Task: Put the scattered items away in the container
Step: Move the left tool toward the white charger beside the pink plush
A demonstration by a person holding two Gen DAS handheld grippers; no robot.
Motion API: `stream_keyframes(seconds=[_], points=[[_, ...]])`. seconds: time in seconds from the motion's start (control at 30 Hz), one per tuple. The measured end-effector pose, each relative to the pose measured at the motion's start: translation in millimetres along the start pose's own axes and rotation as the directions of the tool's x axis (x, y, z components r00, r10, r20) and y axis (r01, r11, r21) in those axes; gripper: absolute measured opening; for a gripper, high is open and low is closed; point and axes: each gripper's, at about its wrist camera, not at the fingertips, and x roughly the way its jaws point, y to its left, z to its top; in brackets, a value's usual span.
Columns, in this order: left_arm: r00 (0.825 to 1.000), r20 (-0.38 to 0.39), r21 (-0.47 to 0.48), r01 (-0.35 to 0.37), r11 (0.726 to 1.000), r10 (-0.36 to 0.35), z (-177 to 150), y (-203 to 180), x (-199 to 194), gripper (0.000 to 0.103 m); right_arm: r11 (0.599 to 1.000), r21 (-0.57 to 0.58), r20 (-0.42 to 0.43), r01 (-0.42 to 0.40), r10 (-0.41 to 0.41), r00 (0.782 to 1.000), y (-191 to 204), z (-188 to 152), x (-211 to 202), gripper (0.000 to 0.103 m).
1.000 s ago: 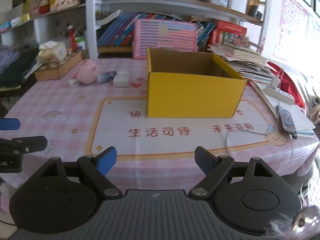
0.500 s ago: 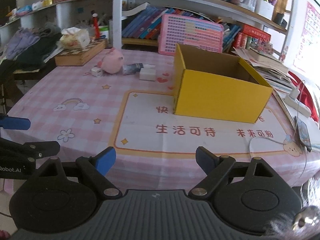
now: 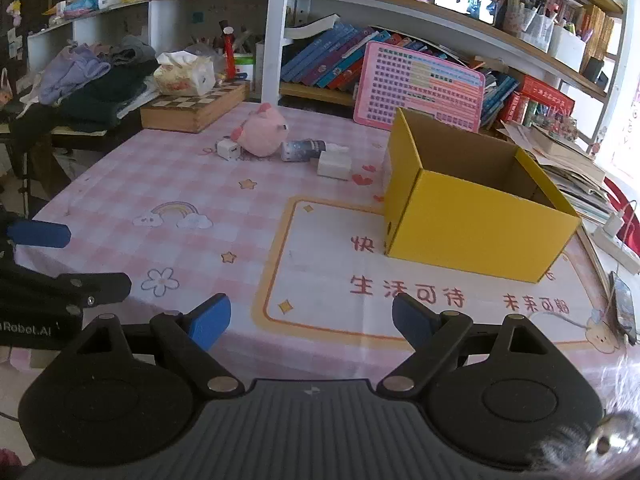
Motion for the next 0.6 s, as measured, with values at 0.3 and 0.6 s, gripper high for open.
stream_keyframes(seconds=[0.3, 0.6], points=[[1.0, 0.0, 0.014, -0.016, 1.0, 0.016, 13, 6, 15, 0.083, 0.999, -0.014, 0.012, -0.032, 0.032, 0.999, 0, 18, 22, 0.088], [1.0, -0.006, -0.017, -0.027, 0.999, 0.027, 35, 22, 43, 0.083, 0.997, -0.033, -0.005, -0.07, 0.069, 0.998, -2, 47, 61, 0.085]])
